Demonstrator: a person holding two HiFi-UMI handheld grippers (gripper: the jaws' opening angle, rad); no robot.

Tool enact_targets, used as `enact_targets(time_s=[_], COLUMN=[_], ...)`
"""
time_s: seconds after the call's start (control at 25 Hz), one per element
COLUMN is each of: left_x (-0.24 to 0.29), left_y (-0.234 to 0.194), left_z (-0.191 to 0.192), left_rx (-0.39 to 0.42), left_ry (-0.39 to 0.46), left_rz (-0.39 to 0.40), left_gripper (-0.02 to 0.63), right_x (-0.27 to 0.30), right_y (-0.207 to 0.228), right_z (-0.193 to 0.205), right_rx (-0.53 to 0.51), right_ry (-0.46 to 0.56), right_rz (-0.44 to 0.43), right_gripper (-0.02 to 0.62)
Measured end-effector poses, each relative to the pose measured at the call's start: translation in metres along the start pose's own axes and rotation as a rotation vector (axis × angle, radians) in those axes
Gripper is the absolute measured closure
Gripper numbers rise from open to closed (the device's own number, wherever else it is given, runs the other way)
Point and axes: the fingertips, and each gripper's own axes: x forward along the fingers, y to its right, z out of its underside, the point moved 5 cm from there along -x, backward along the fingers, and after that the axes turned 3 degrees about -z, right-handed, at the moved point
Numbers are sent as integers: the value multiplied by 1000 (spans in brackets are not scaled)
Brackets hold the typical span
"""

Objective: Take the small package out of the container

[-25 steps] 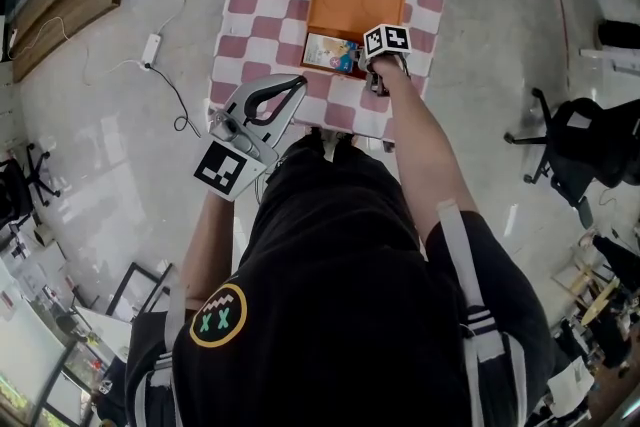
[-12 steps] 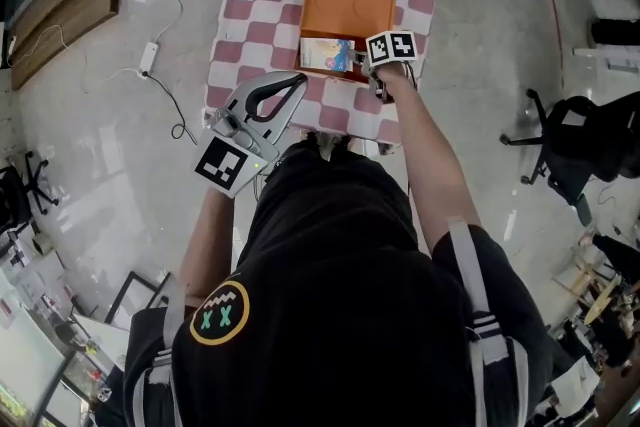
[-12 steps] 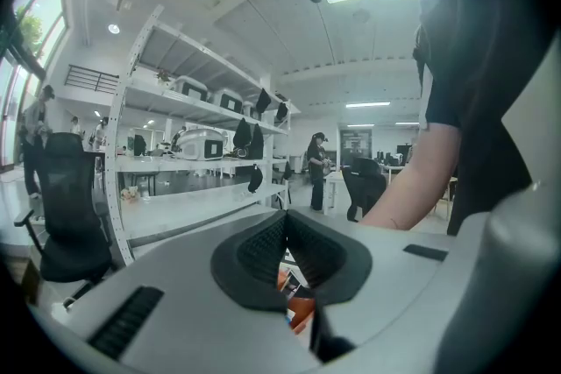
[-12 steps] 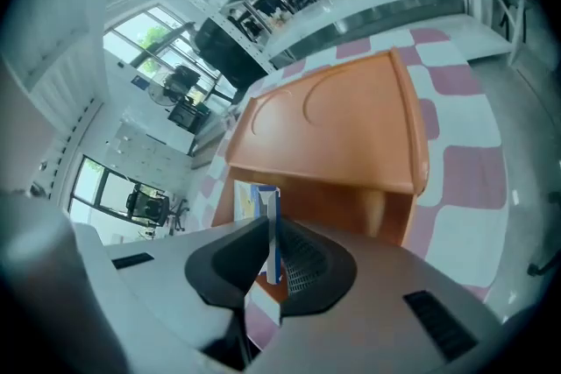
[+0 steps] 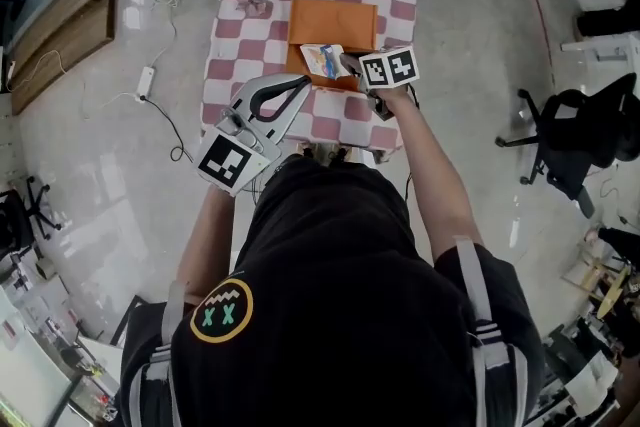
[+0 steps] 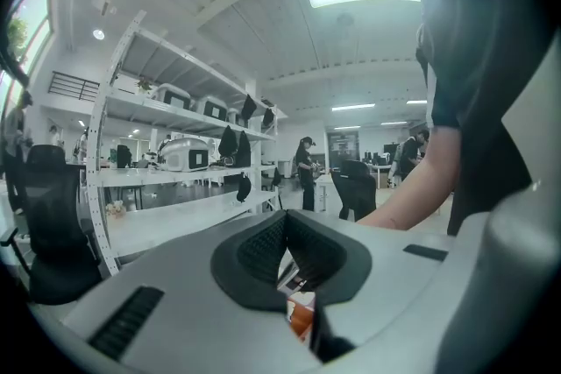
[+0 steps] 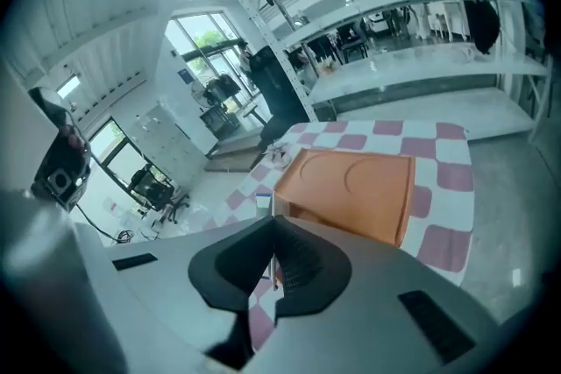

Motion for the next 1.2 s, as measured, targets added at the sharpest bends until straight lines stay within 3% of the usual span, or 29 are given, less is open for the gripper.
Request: enact_targets(time_s=[0.2,0.52,0.72,1.08,1.2], left_x=[1,-1,-2,7,11], left_y=[2,-4,-18,-19,-16], left_z=[-6,-11,-2,-12,-21], left_rx=[17,32,98,107,77], left_ry=[12,16,-4,13,40], left_rz=[6,-4,-16,4,0], left_gripper=[589,589,589,589,589], right_x=[-22,-78,-119,-182,-200], right_y=[-16,-61,-91,-137,-148], right_z=[-10,-45,-69,-89,-91], right_rx=[-115,-293,-414,-604,-681], right_ry=[36,189,288,463,526], right_rz=[20,20,43,99,114], right_gripper=[574,574,574,574,574])
